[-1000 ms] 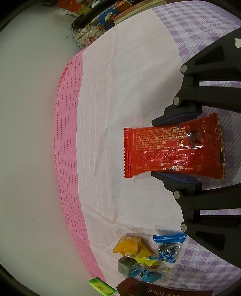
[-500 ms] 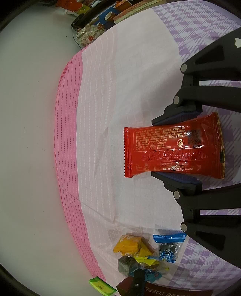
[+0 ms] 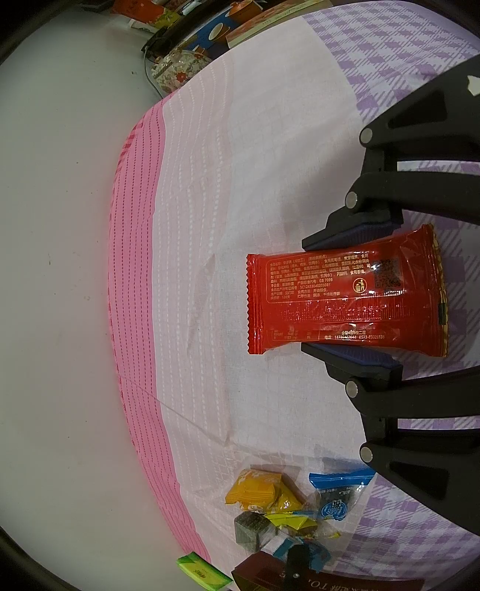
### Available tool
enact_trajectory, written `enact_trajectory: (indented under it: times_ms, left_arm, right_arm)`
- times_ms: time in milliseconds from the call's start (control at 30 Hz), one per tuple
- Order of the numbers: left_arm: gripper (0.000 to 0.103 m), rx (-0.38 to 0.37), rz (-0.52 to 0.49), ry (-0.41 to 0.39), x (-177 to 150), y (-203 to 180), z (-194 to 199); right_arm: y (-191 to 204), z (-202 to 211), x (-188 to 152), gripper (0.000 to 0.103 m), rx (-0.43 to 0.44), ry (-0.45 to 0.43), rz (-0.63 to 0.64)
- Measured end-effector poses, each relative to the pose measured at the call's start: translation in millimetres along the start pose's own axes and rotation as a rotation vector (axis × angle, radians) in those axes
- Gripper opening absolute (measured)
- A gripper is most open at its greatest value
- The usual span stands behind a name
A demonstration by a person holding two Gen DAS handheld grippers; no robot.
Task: Organize snacks
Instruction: 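Grasp the teal-wrapped candy with the left gripper while the right holds the red pack, then carry the teal candy over the gold tin with the left gripper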
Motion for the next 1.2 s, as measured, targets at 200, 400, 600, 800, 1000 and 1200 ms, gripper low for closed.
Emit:
enact_trajectory:
  times_ms: [200, 400, 600, 800, 1000, 1200]
  left_arm:
    - [0.029, -0.024, 0.003, -0.016, -14.6, 1.0, 13.8]
    - [0.029, -0.045, -0.006, -0.031, -30.7, 5.7, 27.5]
    - [0.029, -0.049, -0.014, -0.057, -37.3, 3.2, 39.4]
    - [0.029, -0.022, -0.021, -0.127, -32.0, 10.3, 64.9]
    - [0.029, 0.014, 0.061, -0.185, -22.0, 50.8, 87.4]
    - [0.029, 0.116, 0.167, -0.193, -17.9, 115.9, 81.6]
  right_arm:
    - [-0.3, 0.0, -0.2, 0.045, 0.0, 0.0, 0.0]
    - [-0.4, -0.1, -0.2, 0.045, -0.001, -0.001, 0.001]
    - [-0.6, -0.2, -0.2, 0.045, 0.0, -0.001, 0.001]
    - [-0.7, -0.3, -0.1, 0.045, 0.0, -0.001, 0.001]
    - [-1.3, -0.3, -0.4, 0.045, 0.0, -0.001, 0.002]
    - [-1.5, -0.3, -0.6, 0.045, 0.0, -0.001, 0.002]
Point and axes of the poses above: each gripper's, at about its wrist camera, not at the fingertips, and z roughly against the way its jaws point, y to its left, x to its top, the point moved 5 cm from there along -z, roughly the way its jaws point, and after that the axes turned 13 degrees about x, right-handed, at the moved point
